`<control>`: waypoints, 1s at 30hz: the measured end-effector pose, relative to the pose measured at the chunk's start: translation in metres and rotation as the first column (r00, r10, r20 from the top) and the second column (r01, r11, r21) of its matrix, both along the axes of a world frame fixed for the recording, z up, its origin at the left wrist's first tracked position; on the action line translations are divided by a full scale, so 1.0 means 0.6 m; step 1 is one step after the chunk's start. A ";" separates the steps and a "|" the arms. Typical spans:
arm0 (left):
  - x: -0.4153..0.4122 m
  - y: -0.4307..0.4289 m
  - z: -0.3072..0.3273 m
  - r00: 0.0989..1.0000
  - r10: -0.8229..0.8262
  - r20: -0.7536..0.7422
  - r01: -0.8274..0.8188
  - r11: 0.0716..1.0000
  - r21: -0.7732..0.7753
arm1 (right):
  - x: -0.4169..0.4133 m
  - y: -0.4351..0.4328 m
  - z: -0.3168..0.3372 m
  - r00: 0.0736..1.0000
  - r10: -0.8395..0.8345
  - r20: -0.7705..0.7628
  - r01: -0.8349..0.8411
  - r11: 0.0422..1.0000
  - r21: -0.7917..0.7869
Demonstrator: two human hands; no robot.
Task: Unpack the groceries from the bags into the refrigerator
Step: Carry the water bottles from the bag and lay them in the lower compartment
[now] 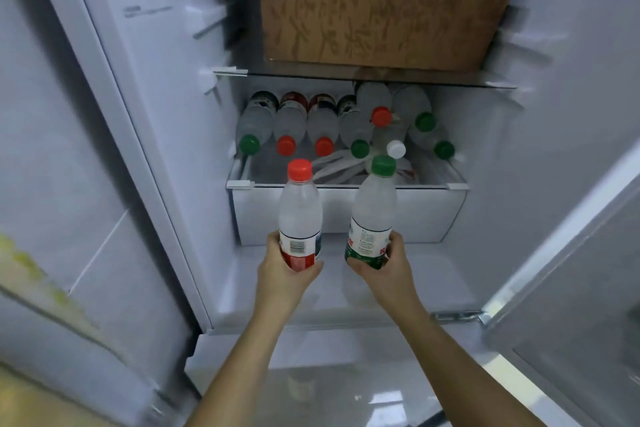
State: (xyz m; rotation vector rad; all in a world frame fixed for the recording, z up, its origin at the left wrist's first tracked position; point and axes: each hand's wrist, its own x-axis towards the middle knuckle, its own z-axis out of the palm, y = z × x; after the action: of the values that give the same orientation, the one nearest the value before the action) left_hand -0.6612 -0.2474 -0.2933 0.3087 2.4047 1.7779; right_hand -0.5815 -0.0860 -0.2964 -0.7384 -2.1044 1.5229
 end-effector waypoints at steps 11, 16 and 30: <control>-0.022 0.003 0.009 0.996 -0.086 0.019 0.087 0.994 -0.069 | -0.005 0.023 0.037 0.986 0.147 0.078 -0.148 0.989 -0.004; -0.029 -0.011 0.103 0.973 0.011 -0.229 -0.037 0.994 -0.107 | -0.019 0.042 0.153 0.997 0.055 -0.055 -0.045 0.983 0.180; -0.057 0.001 0.253 0.917 -0.160 -0.366 0.065 0.963 -0.260 | -0.108 0.047 0.184 0.981 0.145 -0.125 -0.109 0.960 0.259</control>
State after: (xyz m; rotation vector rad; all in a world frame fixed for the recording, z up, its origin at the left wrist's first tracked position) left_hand -0.6954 -0.2468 -0.1412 0.8177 2.7621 1.4600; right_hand -0.6463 -0.0580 -0.1863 -0.3976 -2.2166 1.2952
